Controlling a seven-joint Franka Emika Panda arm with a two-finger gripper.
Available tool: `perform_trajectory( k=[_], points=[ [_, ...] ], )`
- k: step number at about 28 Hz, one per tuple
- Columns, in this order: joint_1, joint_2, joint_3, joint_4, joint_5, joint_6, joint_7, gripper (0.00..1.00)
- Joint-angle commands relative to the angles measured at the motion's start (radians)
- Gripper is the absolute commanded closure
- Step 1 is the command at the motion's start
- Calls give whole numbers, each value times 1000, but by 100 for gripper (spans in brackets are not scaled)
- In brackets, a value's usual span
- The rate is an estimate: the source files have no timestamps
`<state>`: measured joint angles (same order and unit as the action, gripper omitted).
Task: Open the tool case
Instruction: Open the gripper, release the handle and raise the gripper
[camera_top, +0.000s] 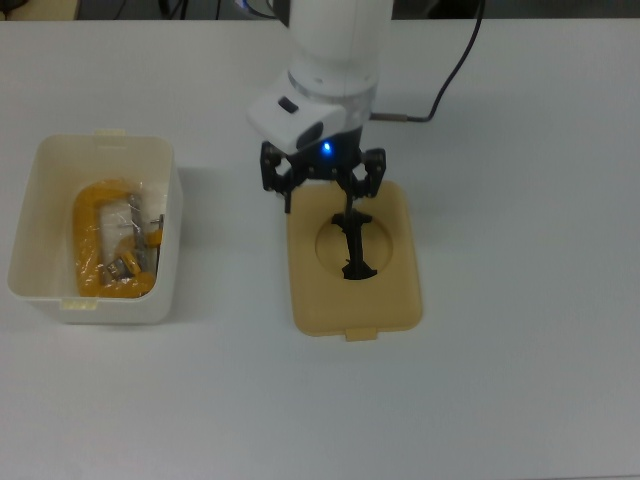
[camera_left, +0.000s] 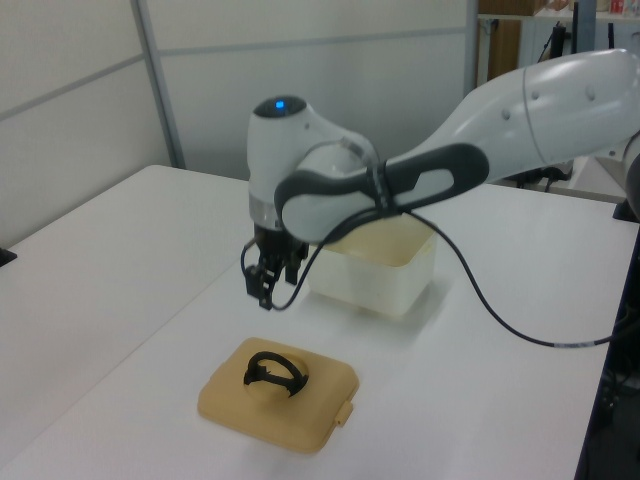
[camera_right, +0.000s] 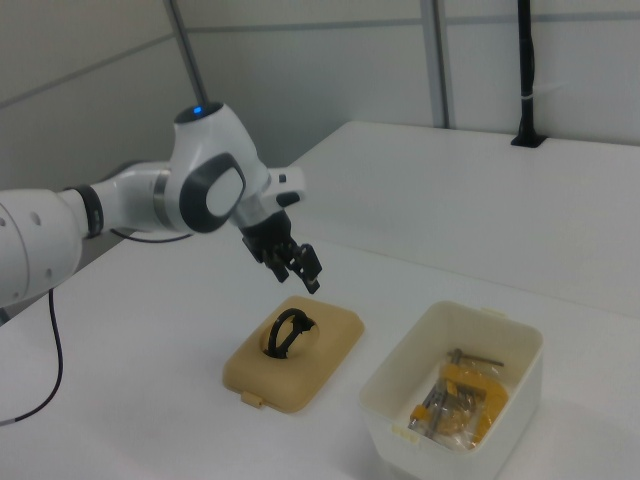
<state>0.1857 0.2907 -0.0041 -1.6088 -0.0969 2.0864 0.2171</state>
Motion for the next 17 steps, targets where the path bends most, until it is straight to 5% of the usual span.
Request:
perform_trajectory(
  k=[1,17],
  points=[
    [-22,-82,-2,21,8,-120,5,0],
    [-106,-295,-7,15,-3,-426,-99,0]
  ],
)
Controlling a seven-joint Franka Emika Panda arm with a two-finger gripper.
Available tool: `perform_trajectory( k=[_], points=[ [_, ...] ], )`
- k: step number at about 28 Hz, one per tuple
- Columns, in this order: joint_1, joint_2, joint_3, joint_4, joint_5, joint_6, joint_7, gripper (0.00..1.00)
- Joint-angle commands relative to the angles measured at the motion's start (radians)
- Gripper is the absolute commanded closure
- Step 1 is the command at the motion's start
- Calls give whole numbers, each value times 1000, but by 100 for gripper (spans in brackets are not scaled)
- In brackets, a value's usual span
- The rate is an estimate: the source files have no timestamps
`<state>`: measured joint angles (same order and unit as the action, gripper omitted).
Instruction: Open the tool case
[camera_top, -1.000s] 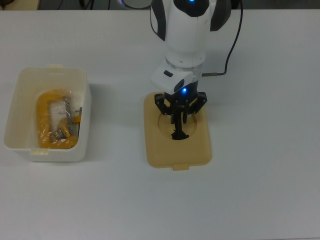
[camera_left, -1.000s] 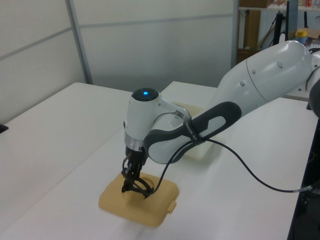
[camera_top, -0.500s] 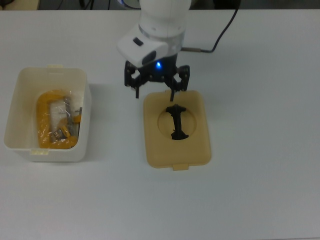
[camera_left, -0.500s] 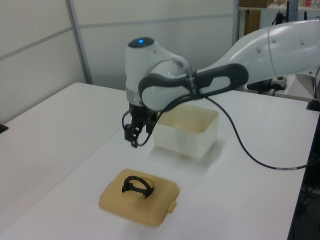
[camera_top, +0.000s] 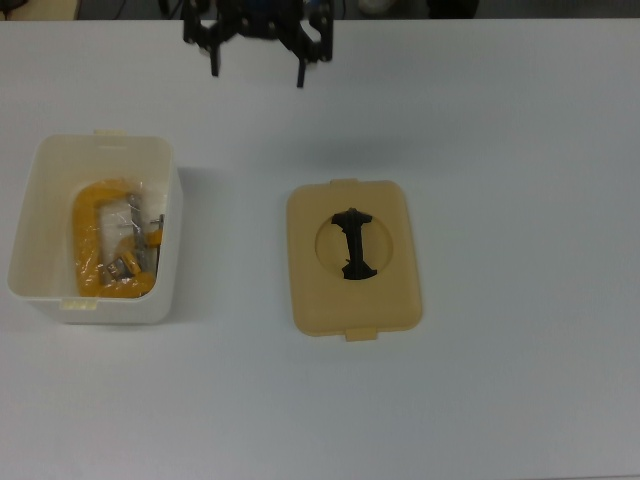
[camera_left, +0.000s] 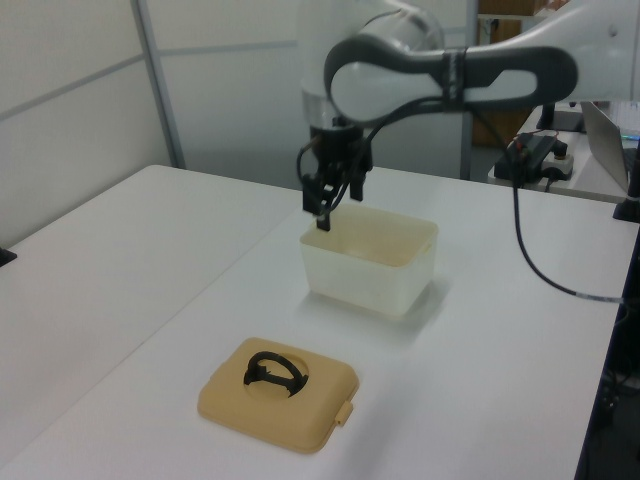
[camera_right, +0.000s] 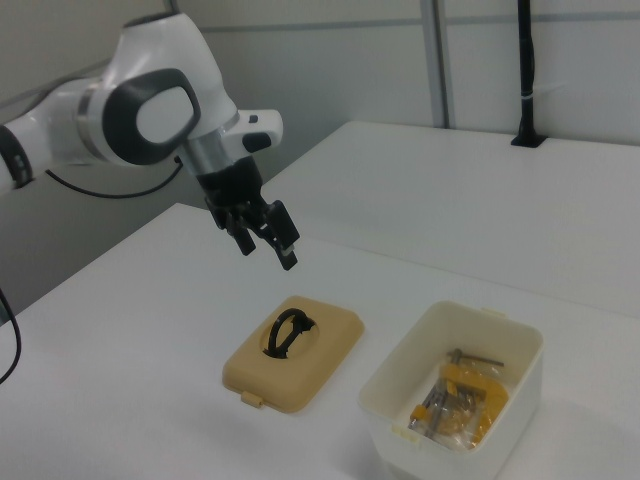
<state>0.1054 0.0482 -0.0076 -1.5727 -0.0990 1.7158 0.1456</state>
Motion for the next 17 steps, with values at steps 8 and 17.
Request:
perform_trajectory(
  k=[8,17],
  points=[
    [-44,-114,-6,-62,-7,-99,-93,0],
    [-76,-116,-14,-70,15,-91,-118,0]
  ],
)
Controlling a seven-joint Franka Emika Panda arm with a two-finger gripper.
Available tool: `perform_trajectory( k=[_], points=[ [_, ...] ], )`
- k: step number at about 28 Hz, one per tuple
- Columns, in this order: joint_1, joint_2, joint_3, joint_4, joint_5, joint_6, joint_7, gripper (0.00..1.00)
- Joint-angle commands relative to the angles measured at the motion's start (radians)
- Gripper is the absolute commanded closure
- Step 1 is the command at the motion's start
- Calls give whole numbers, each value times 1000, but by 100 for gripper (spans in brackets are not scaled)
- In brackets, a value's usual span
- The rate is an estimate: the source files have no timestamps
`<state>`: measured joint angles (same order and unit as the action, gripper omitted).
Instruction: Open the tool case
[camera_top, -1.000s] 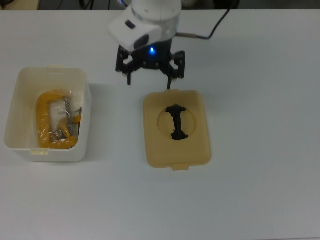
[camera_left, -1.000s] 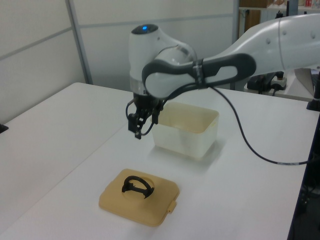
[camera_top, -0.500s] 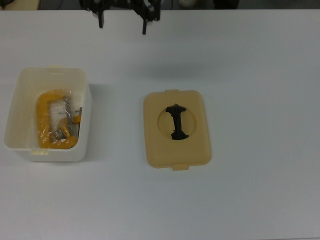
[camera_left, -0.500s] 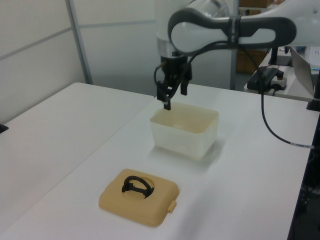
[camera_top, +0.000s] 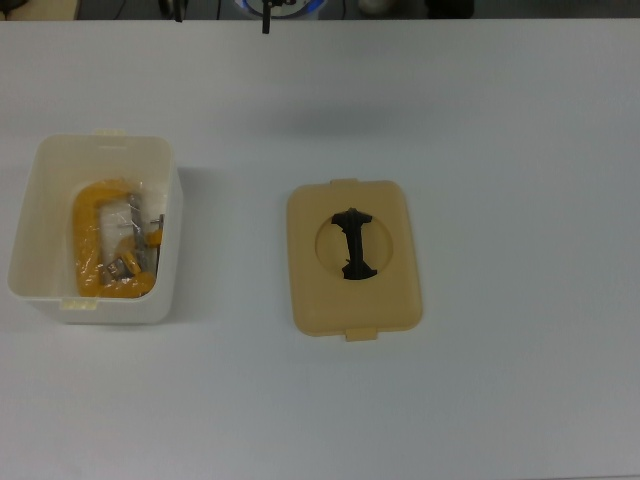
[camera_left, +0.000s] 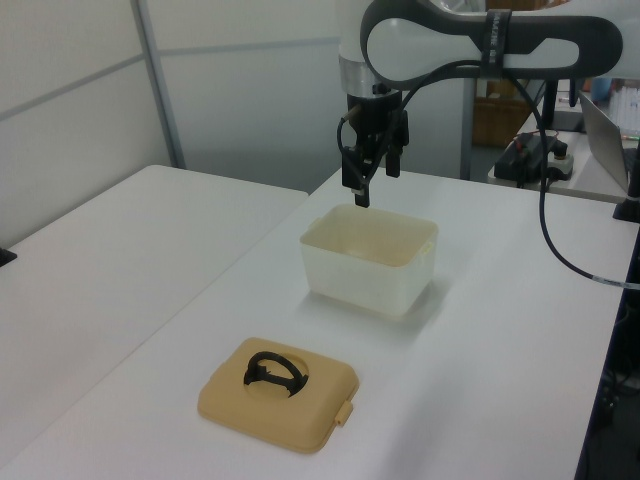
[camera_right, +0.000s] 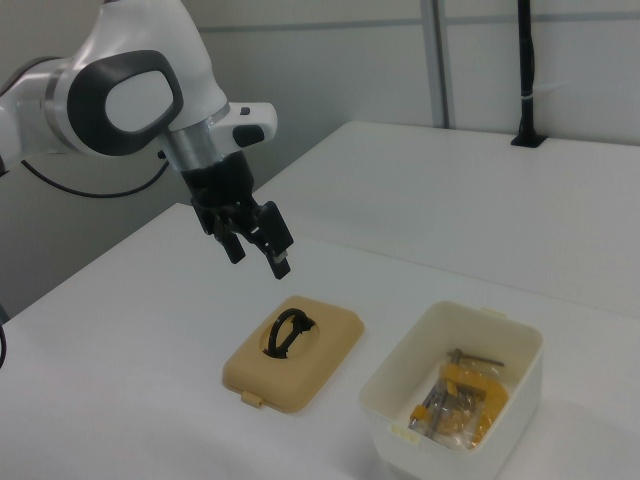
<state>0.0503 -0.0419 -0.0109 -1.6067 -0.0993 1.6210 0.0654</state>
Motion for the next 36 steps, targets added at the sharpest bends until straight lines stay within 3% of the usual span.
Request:
perform_trajectory(
  k=[1,3,6,36],
  points=[
    [-27,-24,-11,-41,29,5,-47,0],
    [-40,-21,-12,-47,77,10,-70,0],
    [-44,-19,-14,-47,96,10,-75,0],
    [-37,2,-1,-41,102,5,-75,0]
  ],
)
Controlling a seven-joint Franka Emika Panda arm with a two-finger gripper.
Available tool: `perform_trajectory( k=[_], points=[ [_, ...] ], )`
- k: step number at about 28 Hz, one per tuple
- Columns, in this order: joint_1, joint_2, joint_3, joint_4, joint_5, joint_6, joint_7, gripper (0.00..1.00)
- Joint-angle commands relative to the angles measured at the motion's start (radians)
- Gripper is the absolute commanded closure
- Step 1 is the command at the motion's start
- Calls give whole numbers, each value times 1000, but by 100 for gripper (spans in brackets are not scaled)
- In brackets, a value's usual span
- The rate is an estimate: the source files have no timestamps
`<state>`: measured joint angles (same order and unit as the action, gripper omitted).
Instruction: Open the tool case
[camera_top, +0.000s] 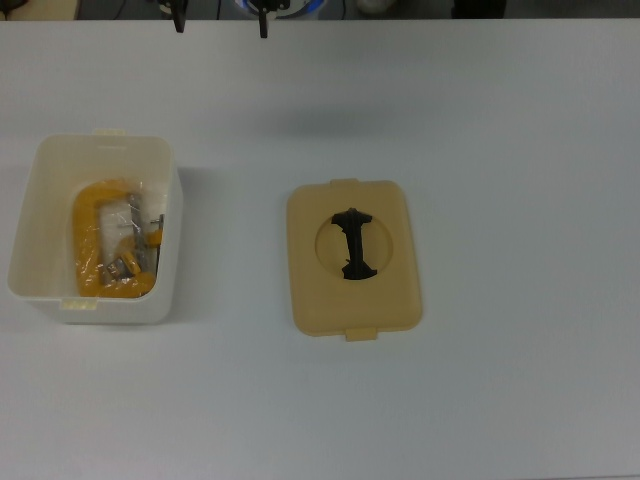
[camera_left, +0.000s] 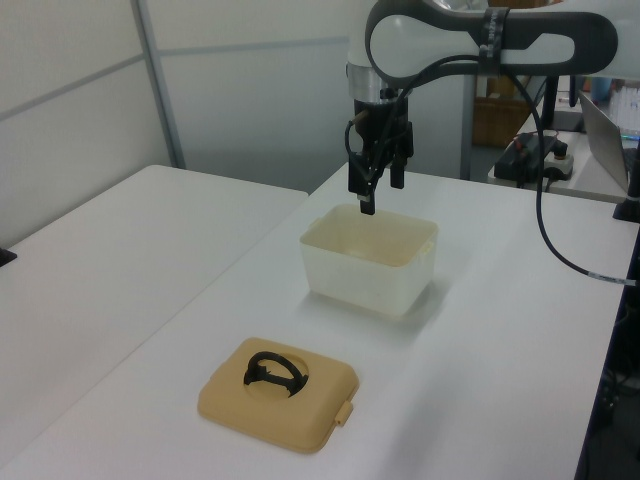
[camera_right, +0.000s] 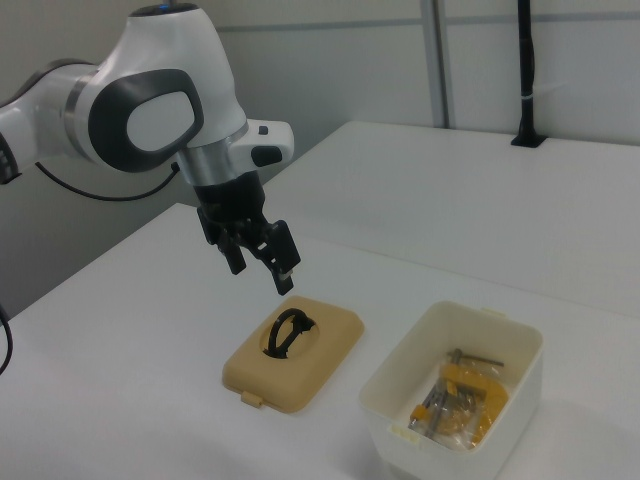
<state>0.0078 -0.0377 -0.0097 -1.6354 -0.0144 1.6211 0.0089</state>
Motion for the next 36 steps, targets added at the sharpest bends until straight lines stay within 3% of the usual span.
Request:
perform_trajectory(
  k=[1,36],
  points=[
    [6,-2,-3,-12,17,5,-18,0],
    [1,21,-4,26,16,3,-20,0]
  ],
)
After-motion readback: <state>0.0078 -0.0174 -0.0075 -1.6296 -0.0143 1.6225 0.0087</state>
